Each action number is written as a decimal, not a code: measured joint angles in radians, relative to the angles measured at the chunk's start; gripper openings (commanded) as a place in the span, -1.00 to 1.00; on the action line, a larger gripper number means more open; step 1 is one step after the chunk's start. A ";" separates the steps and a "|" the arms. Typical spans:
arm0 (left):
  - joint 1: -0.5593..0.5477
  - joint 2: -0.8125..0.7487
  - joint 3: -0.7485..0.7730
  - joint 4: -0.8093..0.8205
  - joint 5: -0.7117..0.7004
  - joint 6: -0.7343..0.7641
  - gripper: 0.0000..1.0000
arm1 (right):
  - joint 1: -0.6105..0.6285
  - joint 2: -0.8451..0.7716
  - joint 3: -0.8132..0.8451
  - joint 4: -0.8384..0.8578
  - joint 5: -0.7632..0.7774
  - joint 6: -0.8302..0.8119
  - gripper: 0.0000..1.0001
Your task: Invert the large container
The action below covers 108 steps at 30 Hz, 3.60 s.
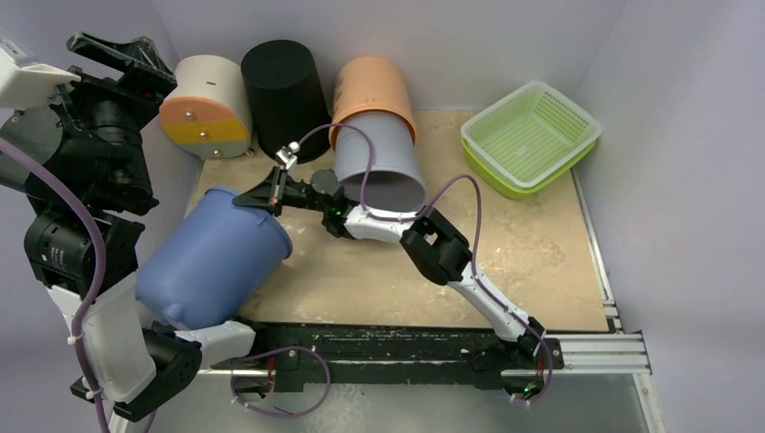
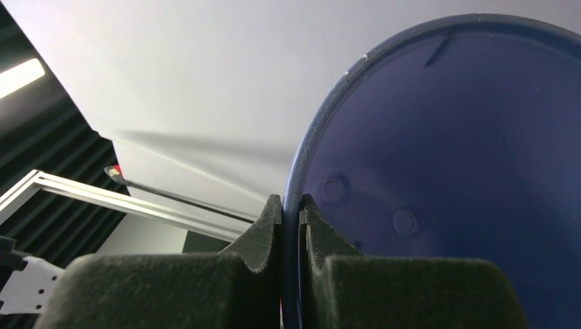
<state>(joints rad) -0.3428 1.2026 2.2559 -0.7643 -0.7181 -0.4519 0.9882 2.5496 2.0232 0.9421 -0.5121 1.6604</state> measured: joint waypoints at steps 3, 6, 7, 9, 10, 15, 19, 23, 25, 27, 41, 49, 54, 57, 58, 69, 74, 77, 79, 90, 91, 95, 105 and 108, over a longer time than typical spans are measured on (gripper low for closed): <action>0.000 0.010 0.004 -0.011 0.000 0.000 0.58 | -0.020 -0.040 -0.081 0.050 0.002 0.004 -1.00; 0.000 0.022 0.012 -0.019 0.001 0.000 0.58 | -0.048 -0.078 -0.165 0.079 0.001 0.003 -1.00; 0.000 0.026 0.016 -0.023 0.001 0.000 0.58 | -0.059 -0.086 -0.189 0.092 0.000 0.003 -1.00; 0.000 0.037 0.027 -0.030 0.004 0.001 0.58 | -0.091 -0.107 -0.252 0.128 -0.005 0.004 -1.00; 0.000 0.042 0.031 -0.031 0.005 0.002 0.58 | -0.109 -0.117 -0.282 0.144 -0.006 0.004 -1.00; 0.000 0.063 0.032 -0.032 0.005 0.011 0.59 | -0.198 -0.133 -0.354 0.146 -0.021 -0.013 -0.99; 0.000 0.077 0.019 -0.031 0.011 0.018 0.59 | -0.243 -0.133 -0.363 0.082 -0.021 -0.056 -0.78; 0.000 0.096 -0.020 -0.030 0.026 0.018 0.59 | -0.257 -0.146 -0.364 -0.002 0.002 -0.126 -0.56; 0.000 0.108 -0.042 -0.030 0.035 0.018 0.59 | -0.265 -0.165 -0.375 -0.050 0.029 -0.175 -0.49; 0.000 0.118 -0.061 -0.030 0.043 0.018 0.59 | -0.275 -0.185 -0.394 -0.097 0.053 -0.219 -0.43; 0.000 0.153 -0.170 0.004 0.105 0.013 0.60 | -0.302 -0.215 -0.483 -0.432 0.195 -0.529 -0.24; 0.000 0.153 -0.205 0.022 0.113 -0.001 0.60 | -0.294 -0.215 -0.423 -0.587 0.257 -0.654 -0.13; 0.000 0.153 -0.235 0.024 0.116 -0.009 0.60 | -0.280 -0.222 -0.393 -0.661 0.287 -0.776 -0.13; 0.000 0.153 -0.248 0.024 0.121 -0.012 0.60 | -0.266 -0.234 -0.366 -0.708 0.295 -0.867 -0.11; 0.000 0.153 -0.249 0.024 0.123 -0.013 0.60 | -0.260 -0.244 -0.355 -0.726 0.298 -0.903 -0.10; 0.000 0.151 -0.249 0.023 0.132 -0.027 0.61 | -0.150 -0.488 -0.231 -0.955 0.445 -1.270 -0.01; 0.000 0.158 -0.230 0.003 0.160 -0.027 0.61 | -0.114 -0.661 -0.311 -1.084 0.548 -1.388 0.13; 0.000 0.173 -0.203 -0.013 0.187 -0.027 0.61 | -0.119 -0.748 -0.375 -1.185 0.594 -1.441 0.15; 0.000 0.175 -0.203 -0.024 0.203 -0.027 0.62 | -0.121 -0.796 -0.429 -1.237 0.602 -1.462 0.23; 0.000 0.176 -0.206 -0.061 0.272 -0.039 0.66 | -0.044 -0.885 -0.641 -1.311 0.434 -1.504 1.00; 0.000 0.176 -0.206 -0.066 0.283 -0.043 0.66 | -0.035 -0.864 -0.632 -1.301 0.412 -1.504 1.00; 0.000 0.176 -0.206 -0.077 0.330 -0.061 0.66 | -0.003 -0.724 -0.546 -1.257 0.353 -1.508 1.00; 0.000 0.168 -0.190 -0.100 0.426 -0.082 0.67 | 0.007 -0.361 -0.179 -1.153 0.269 -1.461 1.00; 0.000 0.149 -0.190 -0.100 0.452 -0.087 0.67 | 0.008 -0.237 0.011 -1.130 0.233 -1.438 1.00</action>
<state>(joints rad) -0.3428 1.3514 2.0663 -0.8646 -0.2661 -0.5392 0.9958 2.3123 2.0342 -0.1879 -0.2787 0.2222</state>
